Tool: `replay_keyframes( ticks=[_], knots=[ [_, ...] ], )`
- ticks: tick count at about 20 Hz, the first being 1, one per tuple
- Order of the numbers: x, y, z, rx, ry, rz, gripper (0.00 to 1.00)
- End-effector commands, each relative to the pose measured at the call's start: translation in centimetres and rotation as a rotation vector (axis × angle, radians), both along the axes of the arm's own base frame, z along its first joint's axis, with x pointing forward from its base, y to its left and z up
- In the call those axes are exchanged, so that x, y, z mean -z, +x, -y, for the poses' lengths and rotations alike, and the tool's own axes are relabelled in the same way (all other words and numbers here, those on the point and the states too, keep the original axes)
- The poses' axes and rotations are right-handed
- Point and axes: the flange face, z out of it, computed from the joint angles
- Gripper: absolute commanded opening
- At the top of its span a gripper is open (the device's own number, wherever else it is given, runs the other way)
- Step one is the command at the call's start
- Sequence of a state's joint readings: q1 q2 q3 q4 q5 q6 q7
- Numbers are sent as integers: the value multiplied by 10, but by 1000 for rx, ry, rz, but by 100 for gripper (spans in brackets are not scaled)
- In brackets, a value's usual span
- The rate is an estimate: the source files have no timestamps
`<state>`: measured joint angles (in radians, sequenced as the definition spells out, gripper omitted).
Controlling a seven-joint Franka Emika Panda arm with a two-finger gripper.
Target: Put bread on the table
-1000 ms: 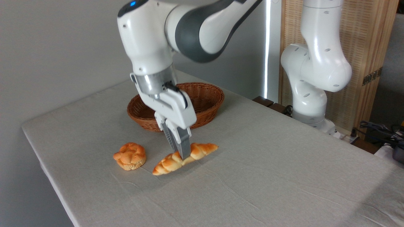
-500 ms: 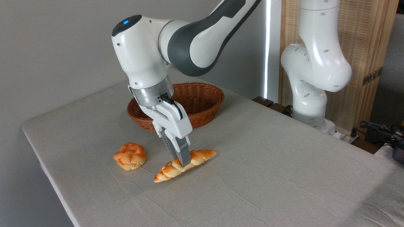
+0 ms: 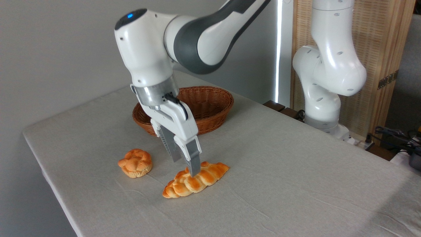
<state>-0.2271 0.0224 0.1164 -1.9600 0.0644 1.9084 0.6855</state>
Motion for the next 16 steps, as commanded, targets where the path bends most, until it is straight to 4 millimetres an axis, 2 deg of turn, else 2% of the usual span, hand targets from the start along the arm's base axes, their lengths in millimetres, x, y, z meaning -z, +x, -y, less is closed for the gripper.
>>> replay_keyframes(
  ticks=[1,5,7,10,16],
  knots=[
    [-67,6,-12,-36,-4,33,100],
    [-133,2,0,-52,-84,55,100],
    [-153,-2,5,-80,-94,46,100],
    [-168,-4,13,-72,-94,52,100],
    [-180,0,1,-56,-84,80,100]
  ],
)
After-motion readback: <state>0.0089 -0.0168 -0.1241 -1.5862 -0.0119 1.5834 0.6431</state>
